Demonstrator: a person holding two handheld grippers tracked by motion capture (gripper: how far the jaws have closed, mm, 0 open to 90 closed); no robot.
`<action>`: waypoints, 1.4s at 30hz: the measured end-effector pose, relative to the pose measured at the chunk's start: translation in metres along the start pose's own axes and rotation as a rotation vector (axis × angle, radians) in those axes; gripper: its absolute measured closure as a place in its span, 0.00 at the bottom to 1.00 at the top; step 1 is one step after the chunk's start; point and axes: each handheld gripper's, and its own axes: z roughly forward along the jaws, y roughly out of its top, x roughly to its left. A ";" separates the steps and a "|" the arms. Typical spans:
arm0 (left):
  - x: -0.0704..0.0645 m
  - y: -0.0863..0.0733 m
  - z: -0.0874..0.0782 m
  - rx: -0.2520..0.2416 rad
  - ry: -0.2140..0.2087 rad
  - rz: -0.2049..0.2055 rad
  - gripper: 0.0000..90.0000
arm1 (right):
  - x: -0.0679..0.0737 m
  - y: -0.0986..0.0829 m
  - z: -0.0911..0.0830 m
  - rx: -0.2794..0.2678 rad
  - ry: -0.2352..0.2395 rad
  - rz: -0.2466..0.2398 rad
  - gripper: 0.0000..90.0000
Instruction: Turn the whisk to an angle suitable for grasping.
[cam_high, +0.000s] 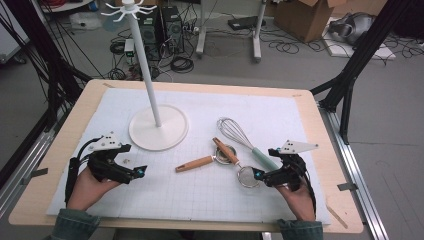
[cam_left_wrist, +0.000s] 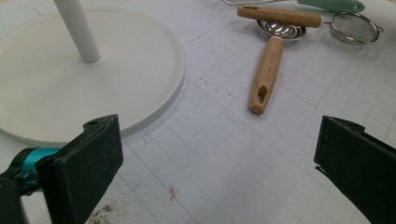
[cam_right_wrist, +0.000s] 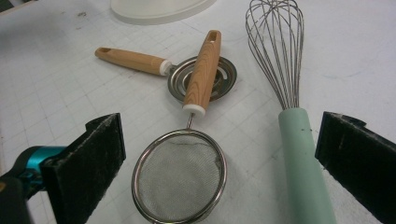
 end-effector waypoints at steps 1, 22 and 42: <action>0.000 0.000 0.000 0.001 0.001 0.000 0.02 | 0.000 0.000 0.000 0.003 0.001 0.001 0.01; -0.001 -0.001 -0.002 0.000 0.001 0.003 0.02 | -0.017 0.004 -0.011 0.038 -0.046 0.001 0.18; 0.001 -0.001 -0.002 -0.005 0.000 0.004 0.02 | -0.054 0.014 0.015 0.204 -0.132 0.059 0.32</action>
